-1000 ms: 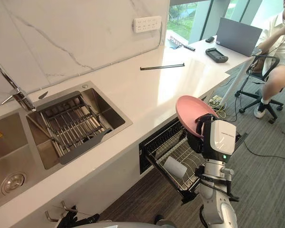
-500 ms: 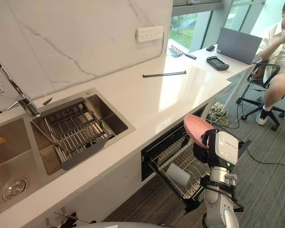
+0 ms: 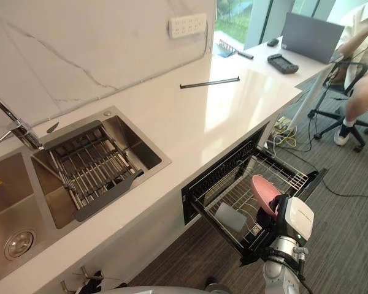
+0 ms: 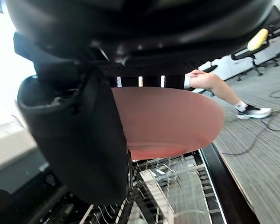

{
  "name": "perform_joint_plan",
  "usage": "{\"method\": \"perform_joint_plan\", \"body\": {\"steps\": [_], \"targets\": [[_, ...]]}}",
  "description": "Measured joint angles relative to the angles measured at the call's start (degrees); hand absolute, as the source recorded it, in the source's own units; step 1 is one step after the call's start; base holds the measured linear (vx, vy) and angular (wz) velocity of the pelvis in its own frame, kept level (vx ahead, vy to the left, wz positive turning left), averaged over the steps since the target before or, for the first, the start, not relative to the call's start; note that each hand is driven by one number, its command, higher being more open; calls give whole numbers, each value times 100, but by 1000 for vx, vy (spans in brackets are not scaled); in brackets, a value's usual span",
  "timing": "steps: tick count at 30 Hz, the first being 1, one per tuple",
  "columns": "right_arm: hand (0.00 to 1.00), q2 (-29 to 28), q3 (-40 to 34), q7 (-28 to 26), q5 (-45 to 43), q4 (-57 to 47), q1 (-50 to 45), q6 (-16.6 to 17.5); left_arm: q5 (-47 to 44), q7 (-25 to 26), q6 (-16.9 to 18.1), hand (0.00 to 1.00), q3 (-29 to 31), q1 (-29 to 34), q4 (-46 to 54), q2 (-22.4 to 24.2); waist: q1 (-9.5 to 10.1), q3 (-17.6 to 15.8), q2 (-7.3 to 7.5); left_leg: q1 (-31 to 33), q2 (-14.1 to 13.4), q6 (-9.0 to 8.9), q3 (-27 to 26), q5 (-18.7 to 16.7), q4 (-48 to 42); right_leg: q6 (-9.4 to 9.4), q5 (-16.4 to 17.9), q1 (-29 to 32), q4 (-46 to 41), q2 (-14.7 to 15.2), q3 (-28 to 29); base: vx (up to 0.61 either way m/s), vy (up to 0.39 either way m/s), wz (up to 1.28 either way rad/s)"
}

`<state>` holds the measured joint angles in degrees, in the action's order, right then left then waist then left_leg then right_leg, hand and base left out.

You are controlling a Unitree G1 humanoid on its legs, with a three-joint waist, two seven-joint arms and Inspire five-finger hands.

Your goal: Walk over to the sink, pick up the cup, carry it to the dishwasher, place the cup inside the dishwasher, then close the dishwasher door

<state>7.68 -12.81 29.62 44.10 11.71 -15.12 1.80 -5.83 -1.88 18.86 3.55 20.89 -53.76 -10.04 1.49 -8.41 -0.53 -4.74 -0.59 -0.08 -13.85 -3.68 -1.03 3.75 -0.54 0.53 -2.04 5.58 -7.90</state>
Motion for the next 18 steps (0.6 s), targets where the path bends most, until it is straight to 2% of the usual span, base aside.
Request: {"method": "perform_joint_plan", "body": {"steps": [5,11,13,14,18], "targets": [[0,104,59,464,-247,326,869,-70,-351,12,208,100,-315,-386,244,-182,57,-646,-18,675,-21,9,-11,-70,-440,-12,-50,590,-196,40,42,-52,-6,0],[0,519,87,547,-614,616,1653,-218,-654,90,451,100,-532,-655,386,-162,113,-1089,-188,1354,-69,61,49,-229,-1002,-7,-196,1015,-191,41,50,-61,0,2],[0,583,87,546,-701,646,1759,-278,-665,154,529,100,-580,-684,428,-152,123,-1128,-218,1559,-86,81,51,-281,-1166,-12,-238,1139,-195,38,53,-50,11,0],[0,643,87,545,-744,732,1919,-309,-667,185,578,100,-625,-726,484,-165,123,-1267,-249,1667,-109,115,54,-342,-1335,-8,-266,1175,-210,16,55,-71,7,-1],[0,739,86,529,-929,817,2269,-460,-829,193,692,100,-640,-860,658,-78,200,-1462,-274,2083,-174,186,51,-471,-1763,-5,-269,1507,-440,5,78,-95,8,-1]]}}
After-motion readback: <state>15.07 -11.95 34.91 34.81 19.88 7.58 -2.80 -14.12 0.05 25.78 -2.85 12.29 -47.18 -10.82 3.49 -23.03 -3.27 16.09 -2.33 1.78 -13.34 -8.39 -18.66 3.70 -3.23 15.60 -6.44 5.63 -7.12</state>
